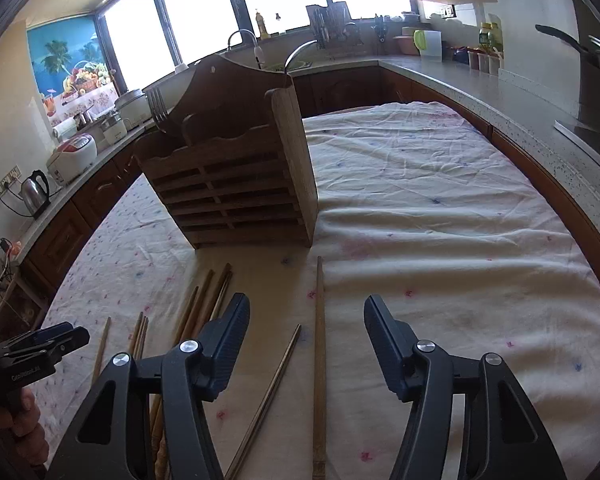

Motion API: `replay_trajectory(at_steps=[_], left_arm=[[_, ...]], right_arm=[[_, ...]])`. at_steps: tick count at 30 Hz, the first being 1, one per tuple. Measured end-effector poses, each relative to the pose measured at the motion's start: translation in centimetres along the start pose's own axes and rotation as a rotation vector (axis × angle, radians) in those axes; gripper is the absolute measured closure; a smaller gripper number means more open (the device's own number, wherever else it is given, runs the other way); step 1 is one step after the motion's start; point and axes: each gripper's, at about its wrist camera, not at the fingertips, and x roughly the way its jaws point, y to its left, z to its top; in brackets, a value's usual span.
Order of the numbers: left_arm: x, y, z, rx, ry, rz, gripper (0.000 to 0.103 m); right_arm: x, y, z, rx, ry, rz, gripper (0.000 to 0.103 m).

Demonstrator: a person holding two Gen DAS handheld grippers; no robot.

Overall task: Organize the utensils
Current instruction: 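Grasp a wooden chopstick with the left tool while the right tool grasps another chopstick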

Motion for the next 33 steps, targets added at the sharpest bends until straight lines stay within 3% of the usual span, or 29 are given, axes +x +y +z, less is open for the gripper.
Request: replay_trajectory(at_steps=[4, 8, 12, 14, 22, 33], left_arm=[[1.8, -0.1, -0.1, -0.002, 0.071, 0.002, 0.059], [2.1, -1.1, -0.2, 0.059, 0.052, 0.056, 0.067], [2.2, -1.7, -0.2, 0.097, 0.042, 0.059, 0.090], [2.2, -1.8, -0.1, 0.105, 0.039, 0.061, 0.094], [0.3, -0.6, 0.4, 0.033, 0.019, -0.046, 0.098], [-7.2, 0.9, 2.7, -0.036, -0.146, -0.177, 0.098]], right_arm=[[3.1, -0.4, 0.9, -0.030, 0.064, -0.031, 0.059], [6.0, -0.5, 1.2, -0.064, 0.138, -0.067, 0.069], [6.7, 0.7, 1.2, -0.144, 0.133, -0.121, 0.084], [6.6, 1.0, 1.1, -0.152, 0.130, -0.131, 0.096], [4.4, 0.6, 1.2, -0.082, 0.104, -0.072, 0.098], [-5.5, 0.6, 2.8, 0.004, -0.092, 0.035, 0.098]])
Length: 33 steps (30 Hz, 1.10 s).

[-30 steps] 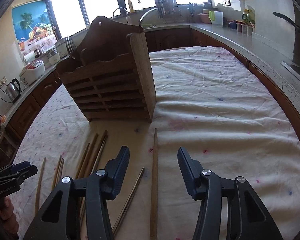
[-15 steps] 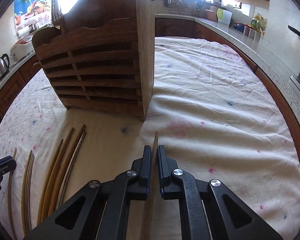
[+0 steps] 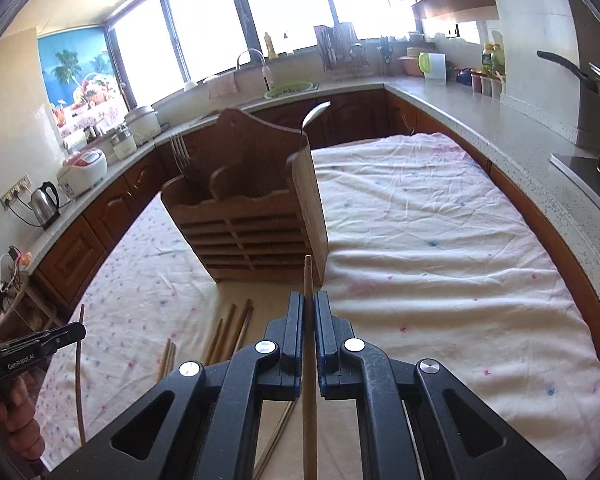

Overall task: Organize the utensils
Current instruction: 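Grasp a wooden chopstick with the left tool while the right tool grasps another chopstick, then carry both chopsticks upright and lower them into the wooden holder with both tools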

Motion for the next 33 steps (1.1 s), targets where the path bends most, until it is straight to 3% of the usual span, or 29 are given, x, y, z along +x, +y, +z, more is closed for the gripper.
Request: replay_trajectory(at_steps=[7, 14, 33], left_arm=[[-3.6, -0.2, 1.7, -0.020, -0.076, -0.065, 0.098], [-5.8, -0.4, 2.8, -0.018, -0.143, -0.078, 0.098], [-6.9, -2.2, 5.7, 0.002, -0.232, -0.101, 0.098]], right_arm=[[-5.4, 0.6, 2.2, 0.015, -0.133, 0.020, 0.098], [-8.6, 0.7, 4.1, 0.021, -0.244, 0.021, 0.098], [-8.3, 0.3, 5.2, 0.054, -0.278, 0.051, 0.098]])
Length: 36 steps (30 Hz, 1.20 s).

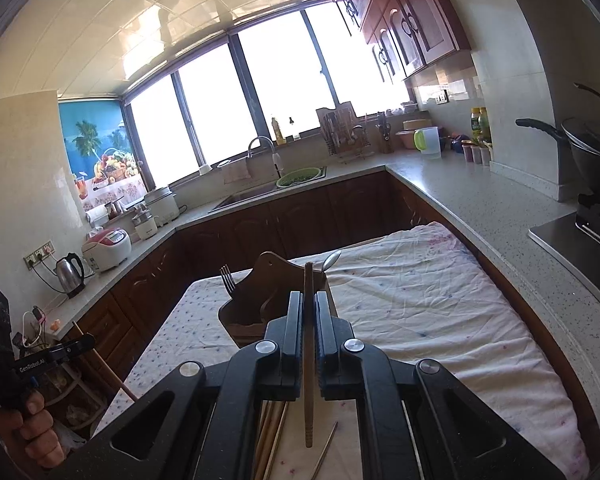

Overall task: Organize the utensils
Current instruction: 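Carry both chopsticks upright and lower them into the wooden holder with both tools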

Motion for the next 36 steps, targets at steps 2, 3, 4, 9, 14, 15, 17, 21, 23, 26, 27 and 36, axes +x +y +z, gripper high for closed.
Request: replay_trajectory(at_steps=[2, 3, 4, 9, 14, 15, 17, 21, 23, 26, 27, 36], left_arm=[[0.2, -0.5, 0.9, 0.005, -0.010, -0.012, 0.098], [0.2, -0.7, 1.4, 0.006, -0.018, -0.020, 0.098], [0.3, -1.0, 2.0, 0.008, -0.029, -0.028, 0.098], [0.5, -2.8, 5.6, 0.038, -0.122, -0.048, 0.098], [1.8, -4.3, 9.3, 0.049, -0.215, -0.057, 0.098], [2.3, -4.5, 10.0, 0.048, -0.229, -0.059, 0.098], [3.5, -4.8, 10.9, 0.046, -0.252, -0.057, 0.098], [7.0, -4.9, 11.4, 0.044, -0.256, -0.052, 0.098], [8.7, -4.9, 11.1, 0.049, -0.250, -0.036, 0.098], [10.8, -4.6, 10.0, 0.050, -0.232, -0.014, 0.098], [11.3, -4.4, 9.6, 0.046, -0.224, -0.011, 0.098], [15.6, -3.6, 6.4, 0.061, -0.119, 0.026, 0.098]], right_arm=[[0.1, -0.1, 0.3, 0.008, -0.007, 0.003, 0.098], [0.3, -0.2, 0.5, 0.013, -0.010, 0.003, 0.098], [0.4, -0.2, 0.7, 0.014, -0.013, -0.001, 0.098], [1.4, -0.3, 2.9, 0.025, -0.057, 0.006, 0.098], [2.4, 0.4, 6.3, 0.024, -0.138, 0.024, 0.098], [2.7, 0.5, 7.1, 0.024, -0.150, 0.026, 0.098], [3.6, 0.8, 8.2, 0.017, -0.168, 0.027, 0.098], [6.2, 0.9, 9.1, 0.008, -0.168, 0.014, 0.098], [7.5, 0.8, 8.6, -0.002, -0.157, -0.004, 0.098], [9.1, 0.6, 7.5, -0.011, -0.136, -0.022, 0.098], [9.5, 0.4, 7.0, -0.009, -0.130, -0.024, 0.098], [12.8, -1.0, 3.7, 0.019, -0.055, -0.022, 0.098]])
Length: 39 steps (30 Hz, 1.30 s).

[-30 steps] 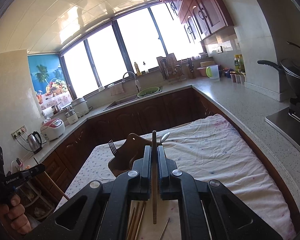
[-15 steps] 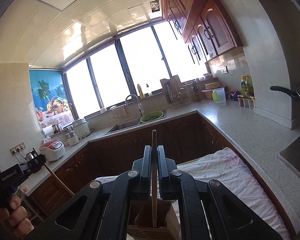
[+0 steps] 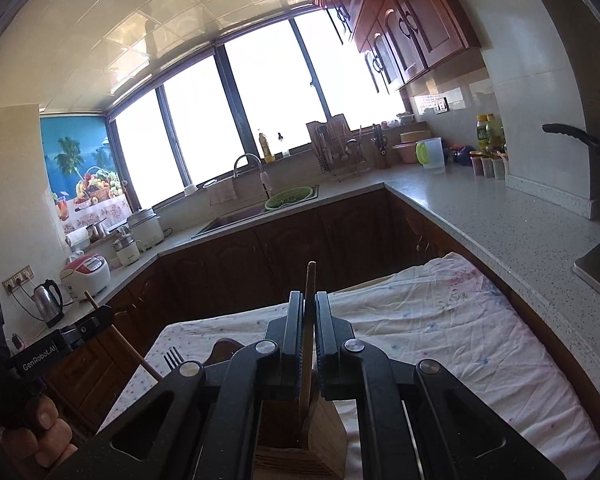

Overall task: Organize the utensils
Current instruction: 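Carry both chopsticks upright and lower them into the wooden holder with both tools, then open both tools to release the chopsticks into the holder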

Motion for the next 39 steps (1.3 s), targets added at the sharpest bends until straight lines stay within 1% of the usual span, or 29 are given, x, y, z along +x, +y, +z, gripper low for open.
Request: replay_trajectory(at_steps=[1, 4, 12, 15, 17, 18, 19, 20, 21, 23, 24, 25, 26, 27, 28, 34, 39], left_arm=[[0.4, 0.1, -0.3, 0.000, 0.016, -0.001, 0.098], [0.3, 0.1, -0.7, 0.020, 0.012, 0.013, 0.097], [0.5, -0.1, -0.6, 0.024, 0.020, 0.015, 0.097], [0.6, -0.3, -0.4, 0.025, 0.034, 0.015, 0.097], [0.4, -0.2, -0.4, 0.020, 0.043, 0.000, 0.092], [0.3, -0.2, -0.3, 0.015, 0.045, -0.010, 0.084], [-0.1, -0.2, -0.2, 0.012, 0.041, -0.010, 0.072], [-0.4, -0.2, -0.2, 0.009, 0.032, -0.006, 0.064], [-1.0, -0.2, -0.2, 0.008, 0.018, -0.004, 0.055], [-1.9, -0.3, -0.2, 0.009, 0.002, 0.003, 0.045], [-2.4, -0.3, -0.3, 0.007, -0.003, 0.006, 0.034], [-3.0, -0.2, -0.4, 0.004, -0.012, 0.010, 0.025], [-3.5, -0.2, -0.5, 0.003, -0.022, 0.016, 0.023], [-4.1, -0.1, -0.6, 0.002, -0.027, 0.024, 0.019], [-4.6, 0.1, -0.8, -0.001, -0.031, 0.028, 0.018], [-7.2, 1.2, -2.4, -0.020, -0.018, 0.041, 0.017], [-9.0, 2.1, -4.4, -0.041, 0.011, 0.056, 0.017]], right_arm=[[0.3, 0.0, -0.3, -0.002, 0.014, 0.000, 0.098], [1.0, 0.1, -1.2, -0.005, 0.039, -0.002, 0.097], [1.1, 0.0, -0.9, 0.001, 0.051, -0.008, 0.097], [1.2, -0.1, -0.8, 0.003, 0.058, -0.011, 0.097], [1.3, -0.3, -0.8, 0.015, 0.068, -0.011, 0.092], [1.2, -0.4, -0.8, 0.022, 0.066, -0.008, 0.092], [1.0, -0.5, -0.7, 0.028, 0.063, -0.005, 0.088], [0.7, -0.5, -0.6, 0.031, 0.057, -0.005, 0.078], [0.3, -0.5, -0.5, 0.036, 0.047, -0.001, 0.071], [-0.6, -0.5, -0.2, 0.048, 0.017, 0.019, 0.031], [-1.2, -0.5, 0.0, 0.054, -0.002, 0.025, 0.024], [-1.8, -0.5, 0.2, 0.057, -0.018, 0.026, 0.015], [-2.4, -0.6, 0.4, 0.059, -0.033, 0.028, 0.010], [-3.0, -0.6, 0.5, 0.063, -0.045, 0.033, 0.009], [-3.5, -0.7, 0.6, 0.067, -0.056, 0.038, 0.007], [-6.9, -0.9, 0.3, 0.079, -0.086, 0.047, 0.005], [-9.2, -1.2, -1.3, 0.086, -0.079, 0.049, 0.005]])
